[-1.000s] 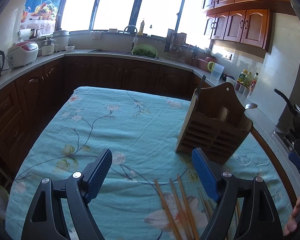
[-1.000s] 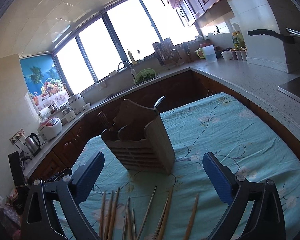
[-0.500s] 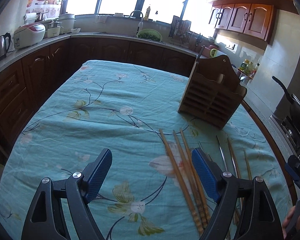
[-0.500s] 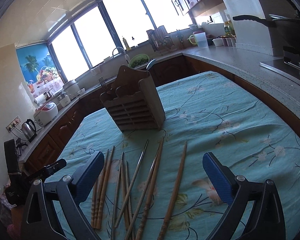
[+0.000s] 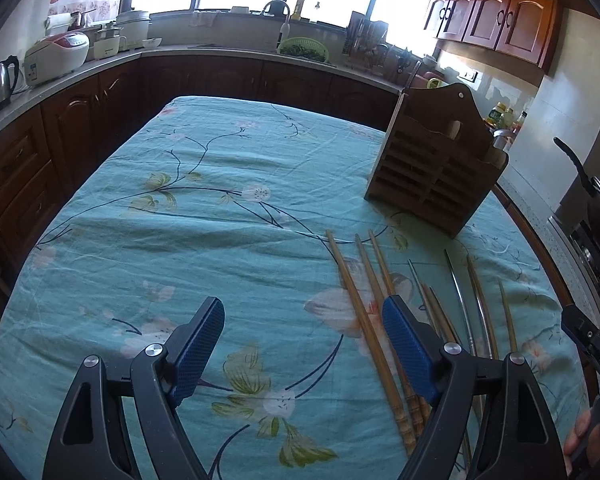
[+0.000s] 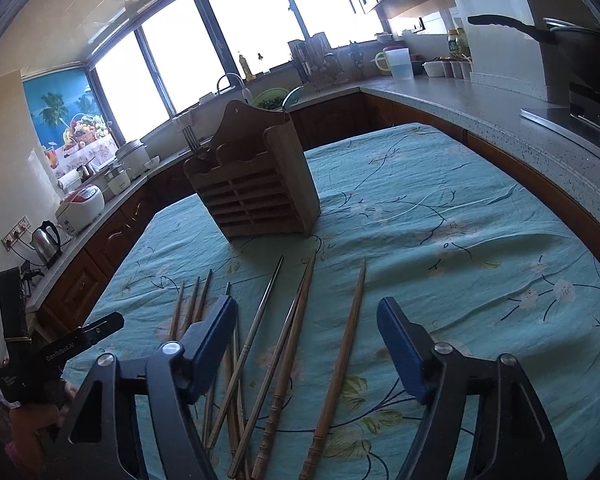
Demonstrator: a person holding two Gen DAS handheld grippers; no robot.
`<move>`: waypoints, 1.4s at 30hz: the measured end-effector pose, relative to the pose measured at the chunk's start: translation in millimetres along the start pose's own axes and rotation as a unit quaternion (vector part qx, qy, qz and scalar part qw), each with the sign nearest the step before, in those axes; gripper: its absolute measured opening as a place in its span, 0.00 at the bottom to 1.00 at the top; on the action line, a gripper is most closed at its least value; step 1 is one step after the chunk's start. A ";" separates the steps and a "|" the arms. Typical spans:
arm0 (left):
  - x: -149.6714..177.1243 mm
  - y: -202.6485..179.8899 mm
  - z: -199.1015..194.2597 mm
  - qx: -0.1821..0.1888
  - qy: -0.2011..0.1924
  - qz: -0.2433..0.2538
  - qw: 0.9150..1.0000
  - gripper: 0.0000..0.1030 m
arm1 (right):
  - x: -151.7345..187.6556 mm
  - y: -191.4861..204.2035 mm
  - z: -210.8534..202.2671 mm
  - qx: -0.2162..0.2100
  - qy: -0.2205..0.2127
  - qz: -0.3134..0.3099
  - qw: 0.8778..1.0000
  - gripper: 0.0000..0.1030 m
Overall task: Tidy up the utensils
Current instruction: 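Withdraw both open tools from the holder back over the utensil pile, then grasp a wooden chopstick with the left tool while the right tool grasps another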
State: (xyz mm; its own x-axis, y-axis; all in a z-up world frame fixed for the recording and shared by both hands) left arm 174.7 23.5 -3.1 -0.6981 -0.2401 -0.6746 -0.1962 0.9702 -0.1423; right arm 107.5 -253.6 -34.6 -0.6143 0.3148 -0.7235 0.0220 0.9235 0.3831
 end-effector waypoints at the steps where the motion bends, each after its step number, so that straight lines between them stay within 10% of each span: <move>1: -1.6 -2.5 3.2 0.001 0.002 0.001 1.000 0.78 | -0.7 -1.9 4.0 0.001 0.006 0.003 1.000 0.58; 13: -22.8 -31.5 55.0 0.000 0.059 0.036 0.998 0.56 | -3.1 1.8 58.0 0.007 0.087 -0.015 0.996 0.25; 40: -42.4 -80.5 121.5 -0.015 0.060 0.160 0.985 0.33 | -47.4 -16.9 151.7 0.068 0.146 -0.055 0.985 0.13; 42: -41.8 -80.6 121.1 -0.011 0.053 0.165 0.985 0.20 | -49.5 -16.6 157.8 0.069 0.143 -0.060 0.985 0.14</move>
State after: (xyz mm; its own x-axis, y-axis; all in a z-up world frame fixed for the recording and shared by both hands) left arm 303.1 -40.7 -51.2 -0.7938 0.0841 -0.6023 0.0389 0.9954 0.0878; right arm 262.0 -249.9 -95.8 -0.8163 0.1455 -0.5590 0.0311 0.9774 0.2090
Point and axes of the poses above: each gripper's, at about its wrist camera, not at the fingertips, and z roughly the way its jaws point, y to its left, x to its underside, the point moved 1 cm from there along z, roughly the way its jaws point, and after that the axes turned 9 degrees about -x, right-handed, at the moved point
